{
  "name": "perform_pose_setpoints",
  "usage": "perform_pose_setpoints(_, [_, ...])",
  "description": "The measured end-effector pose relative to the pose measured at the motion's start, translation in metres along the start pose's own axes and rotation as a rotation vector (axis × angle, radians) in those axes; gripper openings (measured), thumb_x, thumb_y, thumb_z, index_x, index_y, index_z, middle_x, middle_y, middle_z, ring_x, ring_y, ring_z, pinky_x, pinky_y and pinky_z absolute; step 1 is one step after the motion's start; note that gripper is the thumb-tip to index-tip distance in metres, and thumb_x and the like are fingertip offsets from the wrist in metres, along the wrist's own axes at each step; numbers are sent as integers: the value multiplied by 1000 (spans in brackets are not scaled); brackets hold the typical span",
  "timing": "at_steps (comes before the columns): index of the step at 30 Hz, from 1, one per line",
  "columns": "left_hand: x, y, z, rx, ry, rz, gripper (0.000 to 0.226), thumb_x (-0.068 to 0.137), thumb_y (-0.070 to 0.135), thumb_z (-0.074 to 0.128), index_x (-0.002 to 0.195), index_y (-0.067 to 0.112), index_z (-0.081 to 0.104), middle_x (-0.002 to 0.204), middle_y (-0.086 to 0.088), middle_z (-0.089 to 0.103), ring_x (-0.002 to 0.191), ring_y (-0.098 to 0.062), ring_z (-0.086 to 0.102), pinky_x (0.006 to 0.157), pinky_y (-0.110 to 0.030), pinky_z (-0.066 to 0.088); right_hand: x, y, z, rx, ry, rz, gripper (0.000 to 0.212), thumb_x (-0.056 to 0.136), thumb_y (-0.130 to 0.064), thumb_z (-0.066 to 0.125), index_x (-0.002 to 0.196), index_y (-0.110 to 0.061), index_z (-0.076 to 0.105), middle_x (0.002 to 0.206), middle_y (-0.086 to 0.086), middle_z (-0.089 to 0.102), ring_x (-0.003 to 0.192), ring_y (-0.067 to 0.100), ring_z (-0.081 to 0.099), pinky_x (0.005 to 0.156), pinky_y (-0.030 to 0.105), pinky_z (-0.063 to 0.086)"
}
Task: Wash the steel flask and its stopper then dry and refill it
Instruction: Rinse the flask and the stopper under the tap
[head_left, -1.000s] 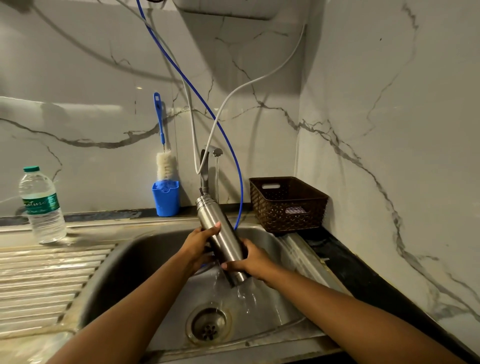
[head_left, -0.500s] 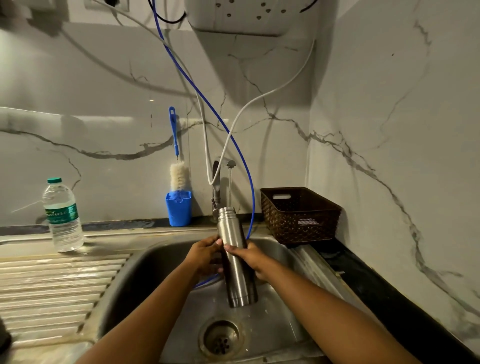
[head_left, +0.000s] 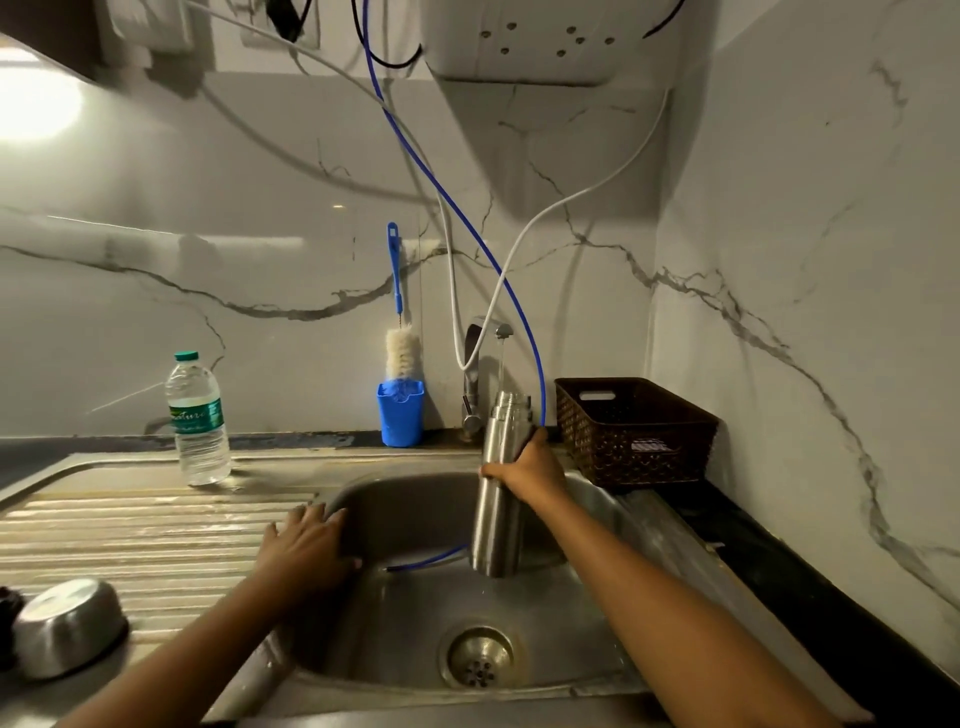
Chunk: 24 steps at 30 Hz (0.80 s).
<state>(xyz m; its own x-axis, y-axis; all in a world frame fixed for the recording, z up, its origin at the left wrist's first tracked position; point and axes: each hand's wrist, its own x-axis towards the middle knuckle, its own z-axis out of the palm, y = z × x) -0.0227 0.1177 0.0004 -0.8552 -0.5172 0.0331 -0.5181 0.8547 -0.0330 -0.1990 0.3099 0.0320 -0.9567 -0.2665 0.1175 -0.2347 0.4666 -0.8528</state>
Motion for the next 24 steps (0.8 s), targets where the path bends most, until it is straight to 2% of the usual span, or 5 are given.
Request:
perform_pose_setpoints(5, [3,-16,15,20,-128,-55,95,87,60,50,152,19,-5,160,-8,-8,147,-30,-6,116,-53,8,-5,22,27,-286,-75,-41,128,65,-35,82,146,-34,-18,138,17,44,115,32,53,93,42,49])
perform_pose_setpoints(9, [15,-19,16,-13,-79,-58,91,89,58,49,152,19,-3,161,-4,-1,147,-26,-1,117,-50,13,11,-2,10,-211,144,-210,119,71,-40,79,147,-31,-12,133,13,50,108,31,59,89,41,51])
perform_pose_setpoints(13, [18,-21,17,-17,-94,-70,88,90,58,47,152,20,-2,161,-3,-2,147,-26,-1,116,-50,12,-1,31,28,-384,-29,-109,120,73,-34,78,146,-33,-16,135,16,46,111,29,56,91,39,49])
perform_pose_setpoints(18, [15,-19,13,-37,-118,-66,87,90,57,47,152,20,-1,161,-4,-3,147,-26,-3,116,-52,8,17,11,13,-295,136,-206,116,72,-40,78,148,-30,-10,136,15,46,115,32,53,91,41,47])
perform_pose_setpoints(24, [18,-25,17,-48,-118,-51,74,98,44,41,152,19,-3,160,-5,-6,147,-28,-6,116,-55,5,4,28,29,-373,-1,-123,117,73,-35,79,148,-32,-10,139,18,42,119,33,50,94,39,45])
